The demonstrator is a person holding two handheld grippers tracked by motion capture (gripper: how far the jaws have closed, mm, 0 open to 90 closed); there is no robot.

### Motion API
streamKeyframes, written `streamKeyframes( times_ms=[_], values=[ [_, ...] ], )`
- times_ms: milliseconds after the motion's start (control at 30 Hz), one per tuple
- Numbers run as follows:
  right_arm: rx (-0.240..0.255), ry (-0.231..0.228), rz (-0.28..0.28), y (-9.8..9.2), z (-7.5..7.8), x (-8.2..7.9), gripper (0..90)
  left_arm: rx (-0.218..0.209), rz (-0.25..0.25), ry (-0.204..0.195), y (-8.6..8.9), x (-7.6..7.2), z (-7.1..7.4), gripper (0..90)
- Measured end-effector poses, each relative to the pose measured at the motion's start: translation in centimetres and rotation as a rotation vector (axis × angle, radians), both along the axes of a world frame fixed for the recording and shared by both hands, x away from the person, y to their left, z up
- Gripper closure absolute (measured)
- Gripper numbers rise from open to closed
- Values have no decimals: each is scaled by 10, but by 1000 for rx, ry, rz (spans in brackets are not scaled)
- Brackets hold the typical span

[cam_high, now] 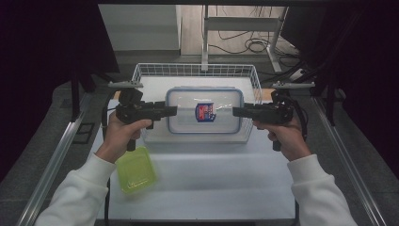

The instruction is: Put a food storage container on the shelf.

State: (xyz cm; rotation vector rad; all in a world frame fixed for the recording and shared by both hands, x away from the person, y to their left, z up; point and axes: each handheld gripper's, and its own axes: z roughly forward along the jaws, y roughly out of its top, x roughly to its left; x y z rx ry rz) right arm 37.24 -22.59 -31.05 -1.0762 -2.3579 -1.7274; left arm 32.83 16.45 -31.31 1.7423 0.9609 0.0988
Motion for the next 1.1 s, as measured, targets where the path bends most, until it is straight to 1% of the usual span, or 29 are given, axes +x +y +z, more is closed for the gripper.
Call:
streamKeyframes(
  times_ms=[267, 333, 400, 433, 467, 533, 567, 600, 633, 667, 700, 733, 767, 800, 833, 900, 933, 1000, 1100],
  values=[
    [-5, 1, 6, 4, 8, 13, 507, 0, 2, -2, 4, 12, 7, 528],
    [-5, 0, 5, 5, 10, 17, 507, -1, 1, -2, 6, 16, 9, 528],
    [-4, 2, 3, 7, 13, 23, 507, -4, 0, 1, 8, 24, 12, 528],
    [-4, 2, 3, 7, 13, 23, 507, -4, 0, 1, 8, 24, 12, 528],
    [-3, 6, 3, 9, 16, 29, 507, -3, 1, 1, 10, 29, 15, 528],
    [-3, 9, 4, 11, 18, 35, 507, -2, 3, 2, 12, 35, 17, 528],
    [-3, 9, 4, 11, 18, 35, 507, -2, 3, 2, 12, 35, 17, 527],
    [-3, 14, 6, 13, 21, 41, 507, -2, 3, 7, 14, 40, 18, 527],
    [-3, 14, 6, 13, 21, 41, 507, -2, 3, 7, 14, 40, 18, 527],
    [-3, 17, 7, 14, 22, 45, 507, -5, 5, 13, 15, 44, 19, 527],
    [-6, 25, 9, 17, 24, 52, 507, -6, 5, 19, 17, 50, 20, 527],
    [-9, 29, 8, 18, 25, 55, 507, -6, 3, 22, 18, 54, 20, 527],
    [-9, 29, 8, 18, 25, 55, 507, -6, 3, 22, 18, 54, 20, 527],
    [-6, 43, 6, 20, 25, 62, 507, -10, 3, 30, 20, 60, 19, 527],
    [-6, 43, 6, 20, 25, 62, 507, -10, 3, 30, 20, 60, 19, 527],
    [-7, 56, 4, 23, 24, 70, 507, -15, 2, 43, 24, 68, 16, 527],
    [-7, 56, 4, 23, 24, 70, 507, -15, 2, 43, 24, 68, 16, 526],
    [-13, 73, 3, 26, 22, 78, 506, -17, 4, 52, 26, 72, 13, 526],
    [-11, 83, -1, 28, 20, 81, 506, -13, 9, 59, 26, 75, 10, 524]
  ],
)
